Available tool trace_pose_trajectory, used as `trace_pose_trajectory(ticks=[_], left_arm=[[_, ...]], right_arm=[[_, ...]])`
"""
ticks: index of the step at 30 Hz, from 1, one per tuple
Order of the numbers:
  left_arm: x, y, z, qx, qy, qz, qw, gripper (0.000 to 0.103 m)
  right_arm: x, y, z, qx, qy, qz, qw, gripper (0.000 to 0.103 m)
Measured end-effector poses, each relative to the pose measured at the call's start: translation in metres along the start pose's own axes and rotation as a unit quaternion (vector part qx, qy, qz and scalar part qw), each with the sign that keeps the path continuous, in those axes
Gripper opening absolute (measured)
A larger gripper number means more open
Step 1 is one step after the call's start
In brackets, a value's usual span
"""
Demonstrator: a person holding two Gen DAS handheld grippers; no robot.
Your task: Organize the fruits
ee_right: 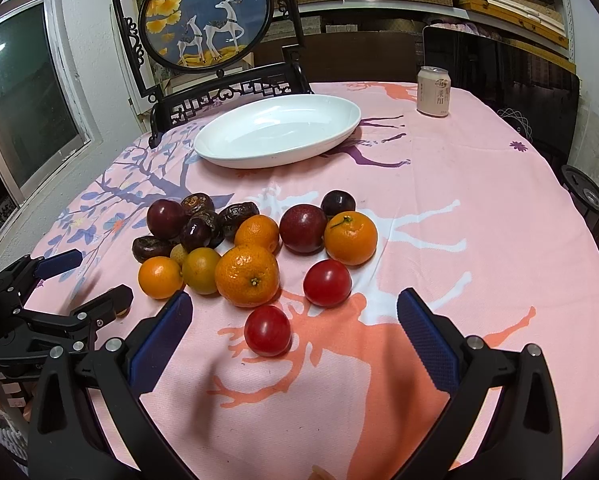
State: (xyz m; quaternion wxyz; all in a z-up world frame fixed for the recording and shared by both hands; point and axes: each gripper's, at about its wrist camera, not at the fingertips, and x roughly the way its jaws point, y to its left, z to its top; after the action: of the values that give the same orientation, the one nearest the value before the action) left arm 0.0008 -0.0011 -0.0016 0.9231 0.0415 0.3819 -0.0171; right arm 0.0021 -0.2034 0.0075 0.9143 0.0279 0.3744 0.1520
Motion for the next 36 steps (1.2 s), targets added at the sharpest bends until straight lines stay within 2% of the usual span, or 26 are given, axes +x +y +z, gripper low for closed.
trace_pose_trajectory(ticks=[6, 9, 14, 16, 18, 20, 22, 25, 27, 30, 33, 35, 36], left_arm=[[0.001, -0.001, -0.001, 0.002, 0.006, -0.004, 1.0000, 0.101], [0.008, 0.001, -0.005, 0.002, 0.034, -0.025, 0.9991, 0.101], [0.024, 0.005, -0.014, 0.025, 0.089, -0.051, 0.9944, 0.101], [0.031, 0.008, -0.017, 0.030, 0.109, -0.051, 0.9922, 0.101], [0.030, 0.007, -0.020, 0.046, 0.102, -0.052, 0.9924, 0.101], [0.028, 0.008, -0.021, 0.059, 0.094, -0.061, 0.9919, 0.101], [0.027, 0.012, -0.022, 0.057, 0.092, -0.074, 0.9914, 0.101], [0.024, 0.006, -0.022, 0.060, 0.088, -0.055, 0.9928, 0.101], [0.022, 0.001, -0.019, 0.073, 0.075, -0.047, 0.9934, 0.100], [0.018, -0.005, -0.018, 0.093, 0.058, -0.050, 0.9927, 0.090], [0.020, -0.008, -0.016, 0.098, 0.062, -0.066, 0.9910, 0.077], [0.020, -0.008, -0.016, 0.095, 0.063, -0.085, 0.9898, 0.065], [0.019, -0.008, -0.016, 0.095, 0.063, -0.093, 0.9892, 0.061]], right_arm=[[0.002, 0.001, 0.000, 0.000, 0.006, 0.011, 1.000, 0.102], [0.009, -0.002, -0.002, 0.003, 0.031, 0.020, 0.999, 0.102], [0.023, -0.017, -0.017, 0.014, 0.102, 0.043, 0.994, 0.102], [0.021, -0.020, -0.018, 0.011, 0.101, 0.049, 0.994, 0.102], [0.024, -0.021, -0.020, -0.010, 0.110, 0.034, 0.993, 0.102], [0.024, -0.020, -0.022, -0.028, 0.114, 0.038, 0.992, 0.102], [0.024, -0.016, -0.025, -0.058, 0.120, 0.031, 0.991, 0.102], [0.028, -0.007, -0.028, -0.092, 0.130, 0.006, 0.987, 0.102], [0.027, -0.008, -0.027, -0.085, 0.123, 0.018, 0.989, 0.102], [0.018, -0.013, -0.022, -0.057, 0.093, 0.061, 0.992, 0.102], [0.016, -0.007, -0.018, -0.066, 0.077, 0.065, 0.993, 0.101], [0.022, -0.002, -0.015, -0.069, 0.080, 0.066, 0.992, 0.091], [0.026, -0.001, -0.013, -0.067, 0.087, 0.071, 0.991, 0.082]])
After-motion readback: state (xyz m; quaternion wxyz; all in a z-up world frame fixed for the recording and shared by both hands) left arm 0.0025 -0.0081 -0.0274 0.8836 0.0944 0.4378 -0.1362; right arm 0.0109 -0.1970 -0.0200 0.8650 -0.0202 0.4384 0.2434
